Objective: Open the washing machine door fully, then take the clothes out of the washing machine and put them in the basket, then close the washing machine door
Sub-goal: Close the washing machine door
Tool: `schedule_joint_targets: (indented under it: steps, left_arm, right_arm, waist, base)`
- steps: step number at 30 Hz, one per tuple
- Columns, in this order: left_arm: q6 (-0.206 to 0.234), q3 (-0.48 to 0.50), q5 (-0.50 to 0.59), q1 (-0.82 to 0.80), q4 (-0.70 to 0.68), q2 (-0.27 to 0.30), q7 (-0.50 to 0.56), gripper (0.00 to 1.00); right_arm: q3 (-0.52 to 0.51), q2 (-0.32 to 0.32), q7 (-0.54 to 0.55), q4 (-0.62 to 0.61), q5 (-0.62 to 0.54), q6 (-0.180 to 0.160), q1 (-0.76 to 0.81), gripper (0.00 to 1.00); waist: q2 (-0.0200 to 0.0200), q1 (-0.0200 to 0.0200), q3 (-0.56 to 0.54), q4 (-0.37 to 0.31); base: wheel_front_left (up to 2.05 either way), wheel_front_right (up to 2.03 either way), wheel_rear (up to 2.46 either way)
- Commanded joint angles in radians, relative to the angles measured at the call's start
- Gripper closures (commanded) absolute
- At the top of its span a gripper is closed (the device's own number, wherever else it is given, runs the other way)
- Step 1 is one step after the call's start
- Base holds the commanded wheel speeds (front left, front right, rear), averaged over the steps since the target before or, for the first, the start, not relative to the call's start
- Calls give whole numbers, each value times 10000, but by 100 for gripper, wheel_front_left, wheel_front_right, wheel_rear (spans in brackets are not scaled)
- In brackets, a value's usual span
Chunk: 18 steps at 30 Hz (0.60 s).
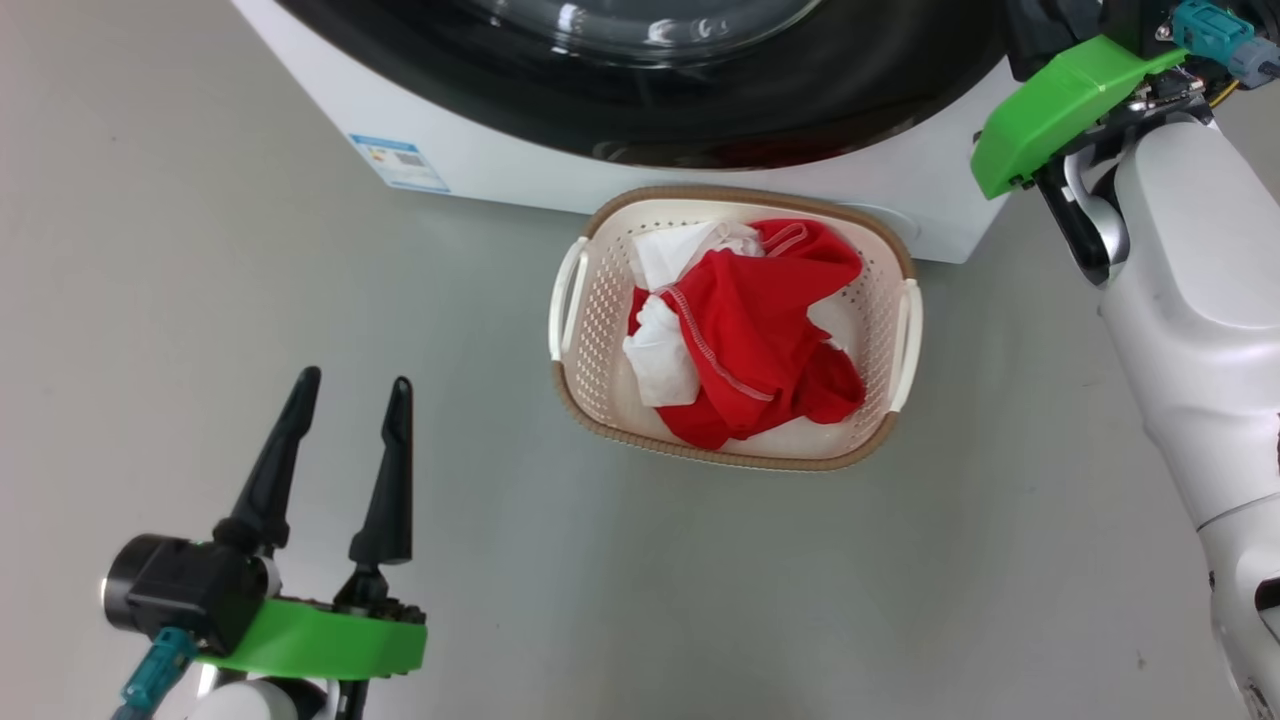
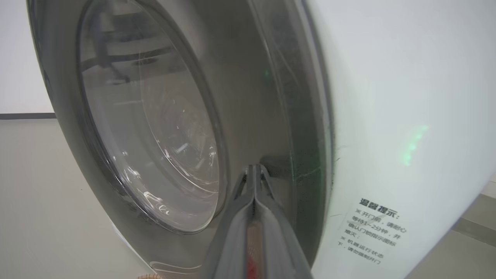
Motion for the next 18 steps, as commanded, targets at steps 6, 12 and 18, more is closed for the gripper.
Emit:
schedule_joint_targets:
  steps: [6, 12, 18]
  left_arm:
    - [-6, 602, -38, -104, -173, 135, -76, 0]
    - [-20, 583, -96, 4, -48, 134, -76, 0]
    - [-27, 803, -55, 149, 23, 188, -76, 0]
  right_arm:
    - [110, 427, -61, -995, 127, -98, 467, 0]
    - [22, 586, -61, -2088, 225, -98, 1541, 0]
    - [-469, 779, -61, -3256, 252, -98, 2920, 0]
  waist:
    - [-1, 0, -290, -517]
    - [-1, 0, -706, -1109]
    - [-1, 0, -1191, -1746]
  base:
    - [0, 0, 0]
    - [0, 0, 0]
    - [0, 0, 0]
